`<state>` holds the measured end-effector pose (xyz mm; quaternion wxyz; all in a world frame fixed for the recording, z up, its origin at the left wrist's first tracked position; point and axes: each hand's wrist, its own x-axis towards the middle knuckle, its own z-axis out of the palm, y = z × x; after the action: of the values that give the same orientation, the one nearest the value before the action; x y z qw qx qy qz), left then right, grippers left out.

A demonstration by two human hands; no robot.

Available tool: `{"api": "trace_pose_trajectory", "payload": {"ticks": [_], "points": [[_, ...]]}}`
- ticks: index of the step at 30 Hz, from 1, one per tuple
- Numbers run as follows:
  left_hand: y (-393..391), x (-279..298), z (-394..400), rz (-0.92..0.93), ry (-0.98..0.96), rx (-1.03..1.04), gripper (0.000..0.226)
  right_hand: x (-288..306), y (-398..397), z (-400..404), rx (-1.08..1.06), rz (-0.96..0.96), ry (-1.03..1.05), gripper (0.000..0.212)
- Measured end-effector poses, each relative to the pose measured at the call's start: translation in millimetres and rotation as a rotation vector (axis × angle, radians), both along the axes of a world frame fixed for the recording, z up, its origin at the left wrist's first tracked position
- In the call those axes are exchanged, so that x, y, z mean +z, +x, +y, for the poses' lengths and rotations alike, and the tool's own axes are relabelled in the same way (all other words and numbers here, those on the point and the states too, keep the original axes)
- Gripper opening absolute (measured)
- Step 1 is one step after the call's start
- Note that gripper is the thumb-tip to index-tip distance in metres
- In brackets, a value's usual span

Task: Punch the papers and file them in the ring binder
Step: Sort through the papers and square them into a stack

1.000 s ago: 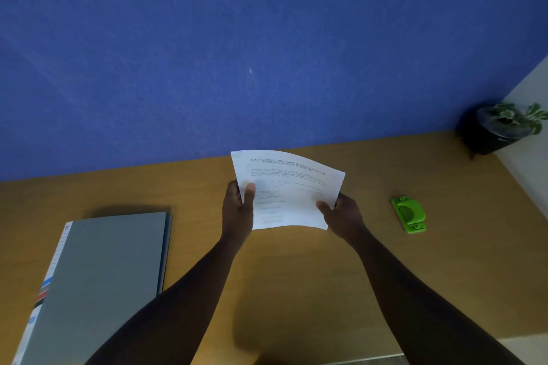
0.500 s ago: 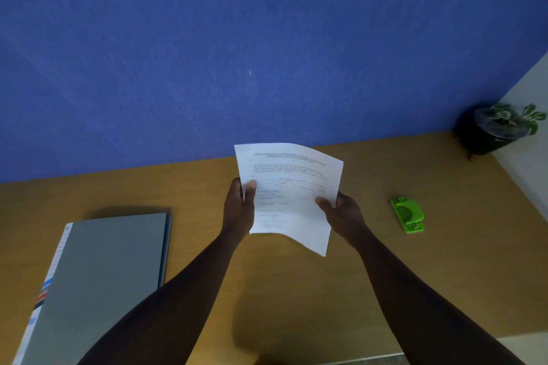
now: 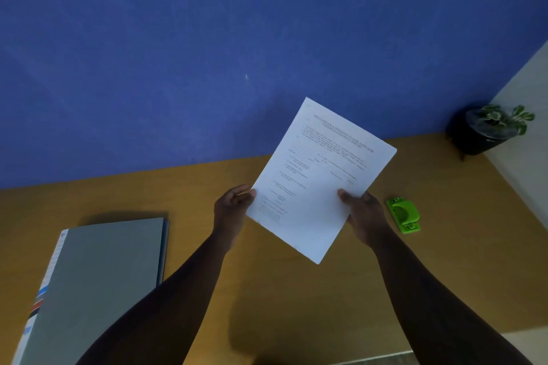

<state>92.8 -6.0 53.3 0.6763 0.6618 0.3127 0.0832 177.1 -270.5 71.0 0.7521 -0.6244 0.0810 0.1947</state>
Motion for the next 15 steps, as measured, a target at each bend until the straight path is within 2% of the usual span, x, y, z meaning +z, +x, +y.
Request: {"api": "trace_pose_trajectory", "payload": {"ticks": [8,11,15], "points": [[2,3,-8,-0.038,-0.443,0.135,0.042,-3,-13,3,-0.118,0.099,0.101,0.031],[4,1,-14,-0.061,-0.480,0.094,0.031,-6,-17,6,-0.155,0.137,0.147,0.037],[6,-2,-23,-0.049,-0.428,0.004,0.036,-16,-20,12,-0.151,0.167,0.203,0.038]]}}
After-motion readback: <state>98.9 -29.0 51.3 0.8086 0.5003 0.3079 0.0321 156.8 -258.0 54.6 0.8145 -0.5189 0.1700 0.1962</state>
